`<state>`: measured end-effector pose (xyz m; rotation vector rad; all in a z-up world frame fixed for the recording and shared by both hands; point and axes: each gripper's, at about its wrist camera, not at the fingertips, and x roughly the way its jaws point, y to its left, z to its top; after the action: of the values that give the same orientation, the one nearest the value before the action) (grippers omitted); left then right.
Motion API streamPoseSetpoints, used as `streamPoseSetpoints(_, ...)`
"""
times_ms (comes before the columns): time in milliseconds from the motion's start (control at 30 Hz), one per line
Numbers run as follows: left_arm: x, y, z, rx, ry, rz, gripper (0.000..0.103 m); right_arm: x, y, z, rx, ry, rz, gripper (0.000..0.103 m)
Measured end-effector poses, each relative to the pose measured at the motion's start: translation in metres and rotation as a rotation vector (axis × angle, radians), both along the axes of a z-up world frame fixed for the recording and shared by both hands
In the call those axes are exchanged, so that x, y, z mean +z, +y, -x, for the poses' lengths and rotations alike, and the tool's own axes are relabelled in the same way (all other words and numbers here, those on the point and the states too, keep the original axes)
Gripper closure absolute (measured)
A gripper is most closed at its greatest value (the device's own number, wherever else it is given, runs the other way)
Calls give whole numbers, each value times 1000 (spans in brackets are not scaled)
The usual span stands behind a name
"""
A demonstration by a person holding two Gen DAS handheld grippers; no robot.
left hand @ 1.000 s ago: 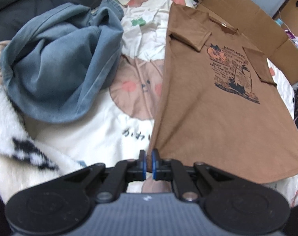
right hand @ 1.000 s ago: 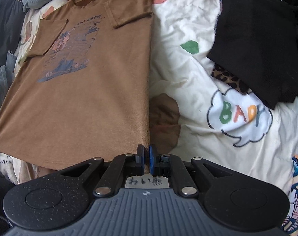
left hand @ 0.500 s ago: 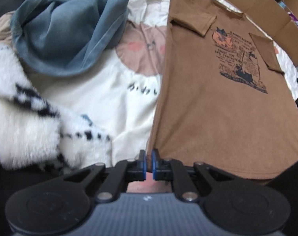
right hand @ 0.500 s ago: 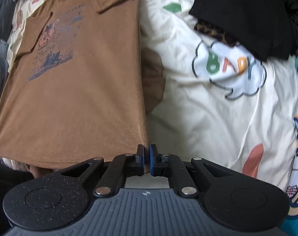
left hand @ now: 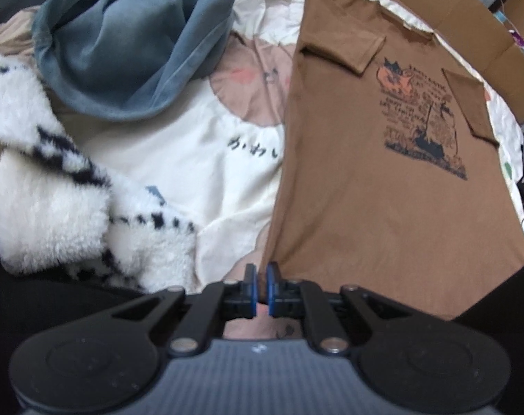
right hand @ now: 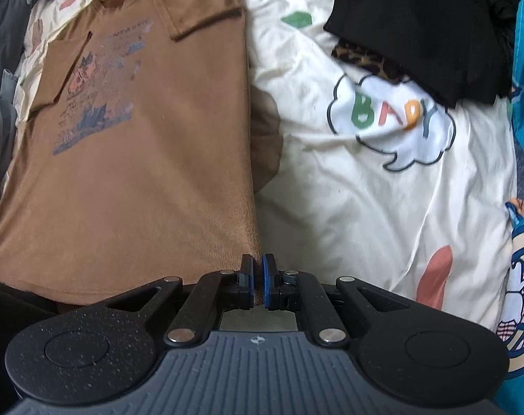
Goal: Fold clothes
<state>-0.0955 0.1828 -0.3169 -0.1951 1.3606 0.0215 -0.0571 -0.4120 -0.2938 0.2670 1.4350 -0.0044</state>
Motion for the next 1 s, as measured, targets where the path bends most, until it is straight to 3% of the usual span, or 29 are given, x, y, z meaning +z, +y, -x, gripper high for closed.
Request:
streamPoseSetpoints(533,65,3,-42,43,-171,29,97,55,5,-36,2,-132,0,100)
streamPoseSetpoints(1000,113,-4,-83,54,-280,86,97,108,-5,-87,-92,-202,-27,100)
